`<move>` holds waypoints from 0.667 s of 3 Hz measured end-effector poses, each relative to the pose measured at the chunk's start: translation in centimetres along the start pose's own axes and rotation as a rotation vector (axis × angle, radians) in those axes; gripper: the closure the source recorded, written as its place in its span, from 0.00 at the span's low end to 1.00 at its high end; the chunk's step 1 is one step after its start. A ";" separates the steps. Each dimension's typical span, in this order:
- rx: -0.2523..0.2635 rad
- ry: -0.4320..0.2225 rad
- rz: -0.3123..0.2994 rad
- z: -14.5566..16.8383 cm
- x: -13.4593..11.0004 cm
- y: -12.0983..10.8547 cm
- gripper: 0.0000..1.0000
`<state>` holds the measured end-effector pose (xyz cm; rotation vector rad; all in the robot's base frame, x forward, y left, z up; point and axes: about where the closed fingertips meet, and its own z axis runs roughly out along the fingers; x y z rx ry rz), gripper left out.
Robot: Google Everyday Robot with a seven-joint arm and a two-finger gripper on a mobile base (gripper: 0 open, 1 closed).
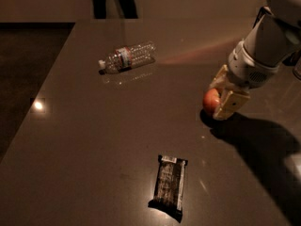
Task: Move apple near rxbar chocolate
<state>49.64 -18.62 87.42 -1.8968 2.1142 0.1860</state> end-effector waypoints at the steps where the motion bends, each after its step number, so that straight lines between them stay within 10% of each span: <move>1: 0.003 -0.026 -0.087 -0.8 -2.2 3.1 1.00; 2: -0.002 -0.033 -0.165 -0.8 -3.9 6.6 1.00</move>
Offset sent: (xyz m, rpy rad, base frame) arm -0.1085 0.0661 0.0126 0.0041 -0.0635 0.2569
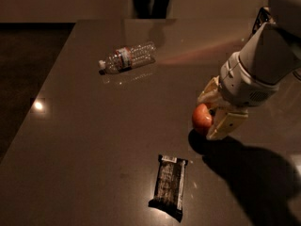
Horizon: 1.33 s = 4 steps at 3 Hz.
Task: Move apple near rxbar chocolate
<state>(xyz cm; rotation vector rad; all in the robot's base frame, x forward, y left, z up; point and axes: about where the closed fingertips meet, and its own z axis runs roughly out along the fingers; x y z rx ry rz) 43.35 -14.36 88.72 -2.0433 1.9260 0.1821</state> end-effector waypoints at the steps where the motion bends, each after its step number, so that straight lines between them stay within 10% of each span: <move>1: -0.017 0.015 -0.056 0.4 -1.2 3.0 1.00; 2: -0.042 0.022 -0.073 1.2 -1.1 5.1 1.00; 4: -0.077 0.023 -0.077 2.2 -0.9 6.6 0.58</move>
Offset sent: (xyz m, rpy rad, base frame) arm -0.0743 0.0135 -0.0331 -0.0458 0.0472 0.1038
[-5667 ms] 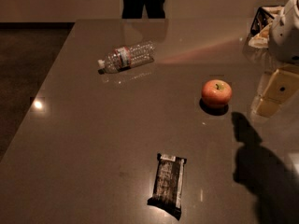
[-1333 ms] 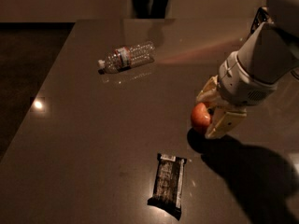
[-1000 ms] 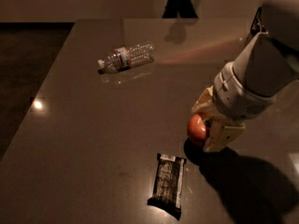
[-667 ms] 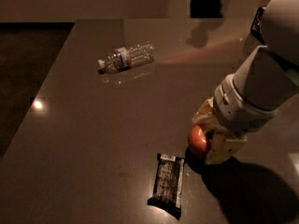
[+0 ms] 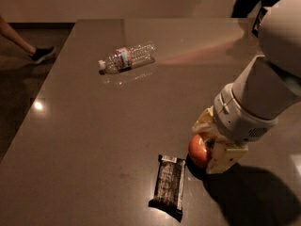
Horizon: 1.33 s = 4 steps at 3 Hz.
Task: Move apple near rxbar chocolate
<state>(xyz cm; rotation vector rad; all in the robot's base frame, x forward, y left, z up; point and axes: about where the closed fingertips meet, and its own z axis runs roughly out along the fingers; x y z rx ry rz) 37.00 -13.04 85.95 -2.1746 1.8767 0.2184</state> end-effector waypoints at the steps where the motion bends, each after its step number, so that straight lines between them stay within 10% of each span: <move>1: 0.002 0.001 -0.002 -0.1 -0.1 0.0 0.35; 3: 0.008 0.004 -0.004 -0.2 -0.2 0.0 0.00; 4: 0.008 0.004 -0.004 -0.2 -0.2 0.0 0.00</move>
Offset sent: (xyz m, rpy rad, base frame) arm -0.0004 0.0005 0.0007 -0.0008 -0.0024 0.0006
